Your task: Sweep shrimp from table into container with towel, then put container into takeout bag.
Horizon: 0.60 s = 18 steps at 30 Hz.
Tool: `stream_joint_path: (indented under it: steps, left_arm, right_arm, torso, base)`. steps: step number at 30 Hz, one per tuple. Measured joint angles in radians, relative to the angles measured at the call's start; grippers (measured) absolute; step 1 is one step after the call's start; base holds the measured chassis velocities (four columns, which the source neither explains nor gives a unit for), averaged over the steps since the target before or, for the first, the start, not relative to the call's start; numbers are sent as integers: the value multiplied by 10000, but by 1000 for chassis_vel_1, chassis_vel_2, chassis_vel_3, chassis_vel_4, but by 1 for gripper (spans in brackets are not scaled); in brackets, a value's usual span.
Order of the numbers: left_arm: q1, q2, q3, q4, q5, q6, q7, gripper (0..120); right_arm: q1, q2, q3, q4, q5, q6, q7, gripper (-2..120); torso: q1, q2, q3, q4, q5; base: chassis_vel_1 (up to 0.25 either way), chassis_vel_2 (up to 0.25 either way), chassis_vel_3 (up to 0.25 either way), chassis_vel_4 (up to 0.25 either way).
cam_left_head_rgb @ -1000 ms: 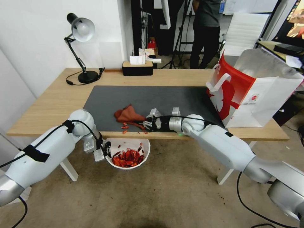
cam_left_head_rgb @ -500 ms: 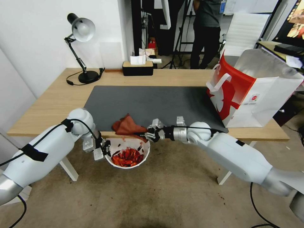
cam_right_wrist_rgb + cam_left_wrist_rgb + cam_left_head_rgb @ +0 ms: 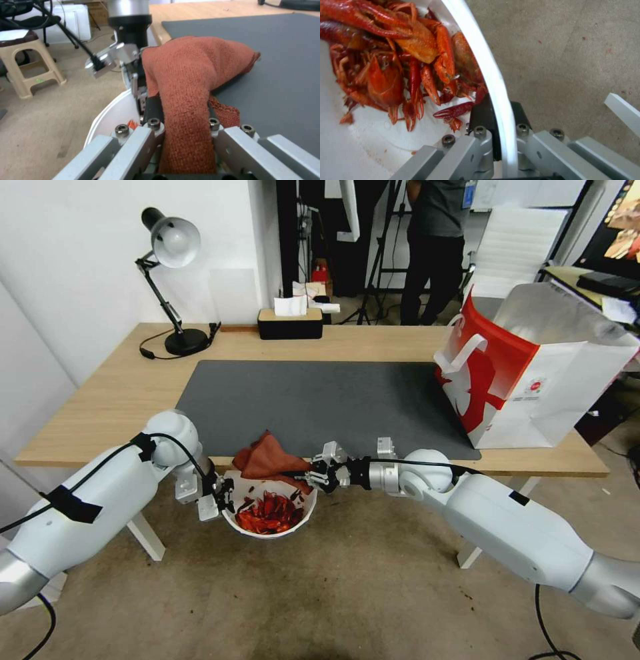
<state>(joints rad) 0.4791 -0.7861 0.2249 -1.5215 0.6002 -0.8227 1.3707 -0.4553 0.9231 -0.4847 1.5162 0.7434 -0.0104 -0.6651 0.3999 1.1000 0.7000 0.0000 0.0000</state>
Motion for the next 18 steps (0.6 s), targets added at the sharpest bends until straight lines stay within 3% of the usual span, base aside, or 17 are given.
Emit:
stream_joint_path:
  steps: [5, 8, 9, 10, 11, 12, 15, 16, 18]
  left_arm:
    - [30, -65, 5, 0, 39, 0, 5, 0]
    - [170, -52, -13, -8, 45, 0, 5, 0]
    - [170, -52, -13, -8, 45, 0, 5, 0]
    - [196, -43, -23, -15, 46, 0, 5, 0]
    - [255, -11, -37, -37, 49, 0, 4, 0]
    - [255, -11, -37, -37, 49, 0, 4, 0]
    - [335, 29, -49, -70, 50, 0, 0, 0]
    - [335, 29, -49, -70, 50, 0, 0, 0]
    - [385, 49, -50, -120, 48, 0, -4, 0]
  right_arm:
    - [0, 178, 610, 95, 559, 32, 358, 5]
    - [-54, 304, 1310, 416, 1231, 190, 1740, 5]
    - [-54, 304, 1310, 416, 1231, 190, 1740, 5]
    - [-97, 317, 1491, 546, 1292, 213, 2302, 5]
    - [-230, 311, 1851, 910, 1307, 224, 3820, 5]
    - [-230, 311, 1851, 910, 1307, 224, 3820, 5]
    - [-603, 185, 2472, 1567, 670, -191, 7416, 5]
    - [-603, 185, 2472, 1567, 670, -191, 7416, 5]
    - [-933, -18, 2905, 1821, 306, -806, 9161, 5]
  torso:
    - [1, 0, 0, -1, 0]
    - [0, 0, 1, 2, -1]
    - [0, 0, 1, 2, -1]
    - [1, 0, 1, 2, 0]
    - [1, 0, 0, 1, 0]
    - [1, 0, 0, 1, 0]
    - [0, 0, 0, 1, 0]
    - [0, 0, 0, 1, 0]
    - [1, 0, 0, -3, 0]
  base:
    - [0, 0, 0, 0]
    - [0, 0, 0, 0]
    - [0, 0, 0, 0]
    - [0, 0, 0, 0]
    - [0, 0, 0, 0]
    - [0, 0, 0, 0]
    - [0, 0, 0, 0]
    - [0, 0, 0, 0]
    - [0, 0, 0, 0]
